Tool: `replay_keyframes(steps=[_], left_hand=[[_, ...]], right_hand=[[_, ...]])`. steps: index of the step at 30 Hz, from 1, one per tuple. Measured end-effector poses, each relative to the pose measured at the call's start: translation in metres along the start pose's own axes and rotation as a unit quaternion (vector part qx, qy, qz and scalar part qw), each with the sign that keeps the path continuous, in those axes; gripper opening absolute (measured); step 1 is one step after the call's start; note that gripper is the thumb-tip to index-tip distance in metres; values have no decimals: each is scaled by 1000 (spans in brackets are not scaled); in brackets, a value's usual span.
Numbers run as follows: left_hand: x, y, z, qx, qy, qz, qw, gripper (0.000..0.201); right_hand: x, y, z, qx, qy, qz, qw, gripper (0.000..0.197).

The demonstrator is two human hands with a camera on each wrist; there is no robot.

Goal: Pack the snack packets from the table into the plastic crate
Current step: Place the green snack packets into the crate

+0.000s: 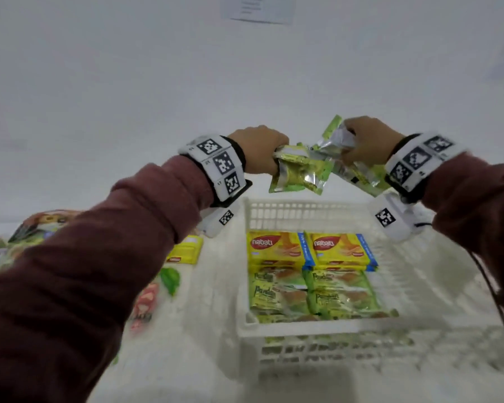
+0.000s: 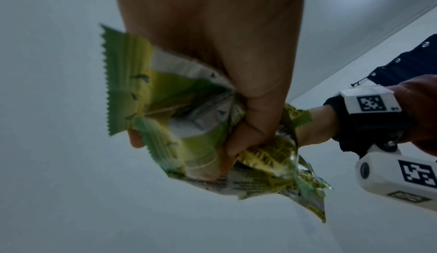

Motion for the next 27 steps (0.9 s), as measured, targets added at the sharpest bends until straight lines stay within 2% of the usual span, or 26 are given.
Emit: replay_keyframes(steps=[3, 8, 12, 14, 16, 19, 24, 27], left_hand=[[-38, 33, 24, 44, 33, 12, 998, 19], [-74, 57, 75, 136, 95, -8, 986, 37], [-88, 62, 112, 204, 145, -36, 968, 33], [-92, 62, 125, 215, 153, -62, 963, 38], [-94, 58, 140, 224, 169, -67, 957, 56], [-93, 46, 161, 235, 143, -64, 959, 76], [-85, 39, 162, 305, 65, -69, 948, 90], [-80, 42, 156, 338, 75, -65, 936, 94]], right_hand=[[-41, -8, 16, 26, 8, -12, 1000, 20], [-98, -5, 67, 50, 15, -62, 997, 25], [-122, -5, 111, 131, -72, -128, 980, 28], [-129, -5, 124, 139, -113, -157, 971, 30], [-135, -6, 135, 153, -132, -158, 967, 37], [-137, -14, 154, 222, -143, -136, 955, 44], [-130, -16, 149, 295, -118, -111, 942, 62], [-128, -12, 139, 333, -137, -104, 927, 75]])
Point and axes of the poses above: each hand's wrist, its own y-axis towards the middle knuckle, its own z-axis out of the palm, x = y × z, the point moved 1 cm from there along y, towards the middle knuckle, and after that the axes turned 12 degrees about y, right-handed, at the moved point
